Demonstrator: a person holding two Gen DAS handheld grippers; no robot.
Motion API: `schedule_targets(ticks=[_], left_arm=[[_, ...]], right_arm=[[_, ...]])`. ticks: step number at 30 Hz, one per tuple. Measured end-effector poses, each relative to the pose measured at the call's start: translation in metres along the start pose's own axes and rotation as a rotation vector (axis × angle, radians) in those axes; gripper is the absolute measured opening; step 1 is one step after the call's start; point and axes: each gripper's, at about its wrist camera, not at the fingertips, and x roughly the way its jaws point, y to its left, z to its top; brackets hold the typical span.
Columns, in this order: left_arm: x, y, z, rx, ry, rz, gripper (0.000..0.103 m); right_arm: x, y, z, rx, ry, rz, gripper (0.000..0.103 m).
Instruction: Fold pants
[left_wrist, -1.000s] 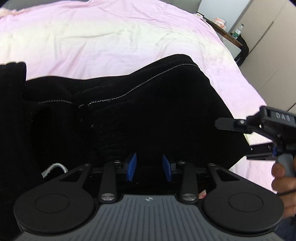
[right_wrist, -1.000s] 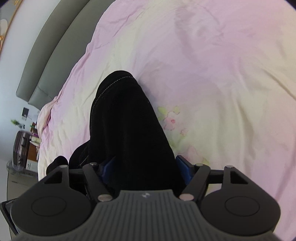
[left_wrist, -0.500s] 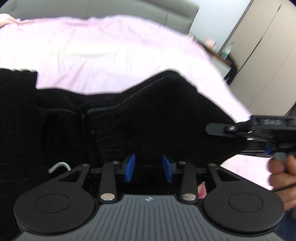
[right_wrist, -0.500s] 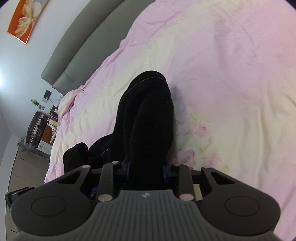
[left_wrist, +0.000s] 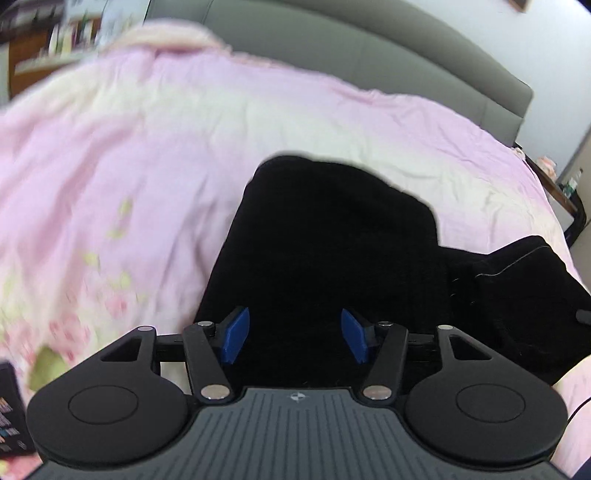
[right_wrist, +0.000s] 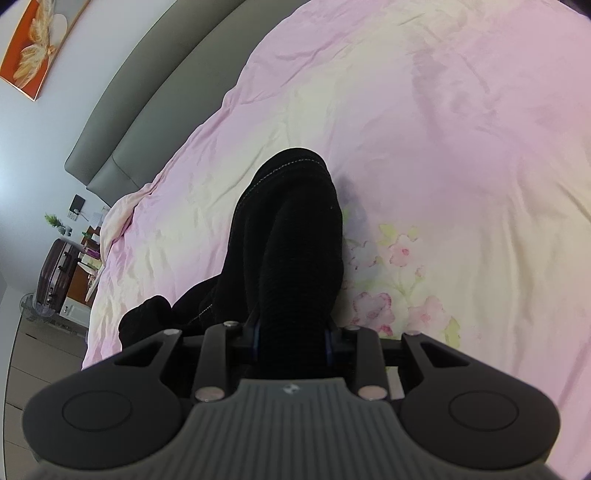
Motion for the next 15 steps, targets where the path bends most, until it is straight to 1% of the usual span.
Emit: schedule_targets(ticks=[1, 2, 5, 6, 8, 9, 11, 13, 15], left_arm=[[0.006, 0.002, -0.002, -0.014, 0.009, 0.005, 0.064], [0.01, 0.0, -0.004, -0.002, 0.013, 0.022, 0.064], [0.013, -0.017, -0.01, 0.122, 0.03, 0.067, 0.071], [0.014, -0.022, -0.012, 0.153, 0.032, 0.08, 0.072], [0.013, -0.022, -0.014, 0.166, 0.032, 0.083, 0.072], [0.011, -0.018, -0.014, 0.144, 0.033, 0.068, 0.072], [0.007, -0.004, -0.008, 0.056, 0.038, 0.009, 0.071], [0.004, 0.017, -0.004, -0.072, 0.044, -0.06, 0.07], [0.003, 0.038, -0.002, -0.196, 0.054, -0.122, 0.066]], right_arm=[[-0.001, 0.003, -0.002, -0.001, -0.006, -0.009, 0.026], [-0.002, 0.006, -0.004, 0.0, -0.011, -0.016, 0.026], [-0.008, 0.01, -0.009, 0.017, -0.037, -0.035, 0.025], [-0.01, 0.015, -0.012, 0.019, -0.049, -0.055, 0.025], [-0.013, 0.037, -0.021, -0.034, -0.082, -0.103, 0.025], [-0.013, 0.051, -0.025, -0.07, -0.099, -0.123, 0.024], [-0.016, 0.082, -0.031, -0.132, -0.131, -0.127, 0.024], [-0.018, 0.113, -0.035, -0.172, -0.146, -0.08, 0.024], [-0.015, 0.149, -0.041, -0.203, -0.144, -0.003, 0.023]])
